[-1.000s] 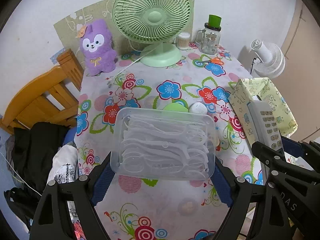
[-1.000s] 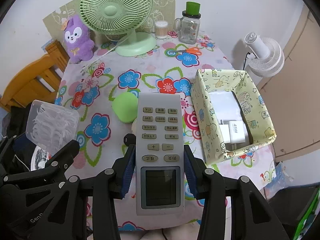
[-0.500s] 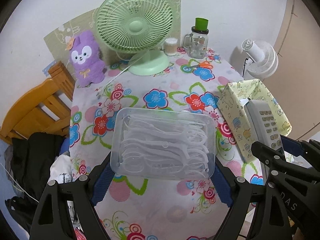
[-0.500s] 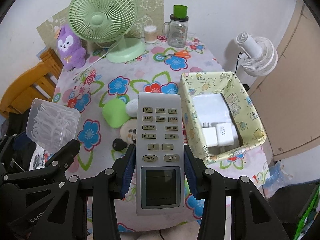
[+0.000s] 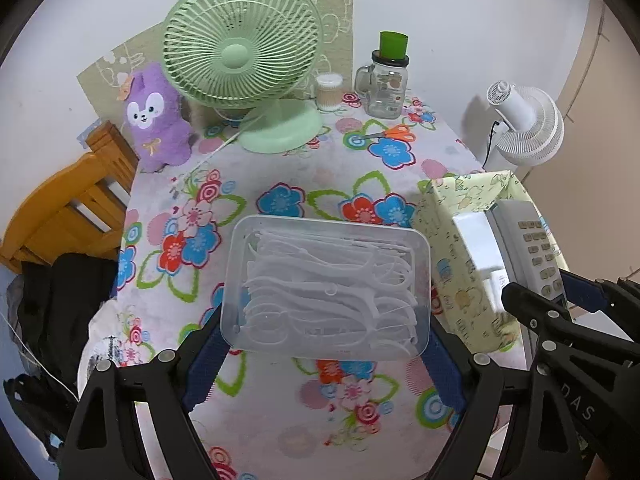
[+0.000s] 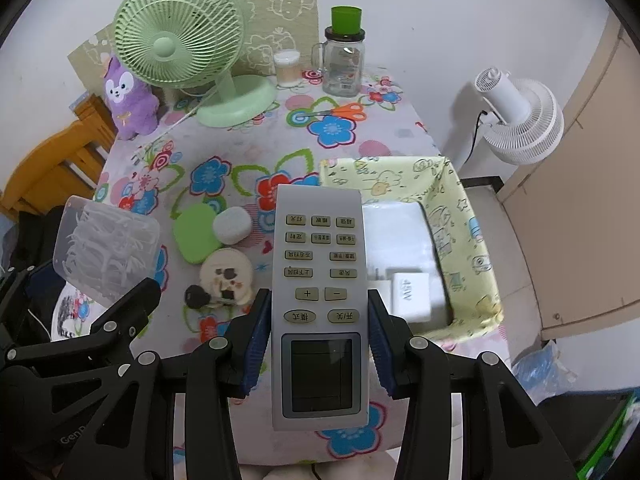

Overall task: Organize rigid objects
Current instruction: 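Lift the floss-pick box and remote and carry both toward the fabric box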

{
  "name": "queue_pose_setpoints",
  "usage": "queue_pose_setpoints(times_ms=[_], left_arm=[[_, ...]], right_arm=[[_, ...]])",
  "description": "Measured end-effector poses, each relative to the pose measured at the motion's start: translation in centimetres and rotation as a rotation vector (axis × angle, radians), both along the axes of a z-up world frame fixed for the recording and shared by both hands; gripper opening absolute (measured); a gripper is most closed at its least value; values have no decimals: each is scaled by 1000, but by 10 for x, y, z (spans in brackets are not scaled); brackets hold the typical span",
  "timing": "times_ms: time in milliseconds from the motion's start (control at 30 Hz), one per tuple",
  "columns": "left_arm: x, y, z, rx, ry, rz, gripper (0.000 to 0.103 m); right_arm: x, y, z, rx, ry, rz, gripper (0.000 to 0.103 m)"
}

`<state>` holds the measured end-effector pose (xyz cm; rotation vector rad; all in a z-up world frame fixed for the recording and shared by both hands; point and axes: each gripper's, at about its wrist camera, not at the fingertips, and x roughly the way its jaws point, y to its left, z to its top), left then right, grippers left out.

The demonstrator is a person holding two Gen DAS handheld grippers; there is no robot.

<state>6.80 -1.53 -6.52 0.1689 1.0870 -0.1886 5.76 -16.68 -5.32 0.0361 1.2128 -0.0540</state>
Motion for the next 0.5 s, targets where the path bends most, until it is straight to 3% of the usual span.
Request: queue_pose_setpoints(times_ms=[500], left_arm=[[25, -57, -12, -18, 27, 51, 89]], right_arm=[[34, -60, -12, 9, 33, 61, 48]])
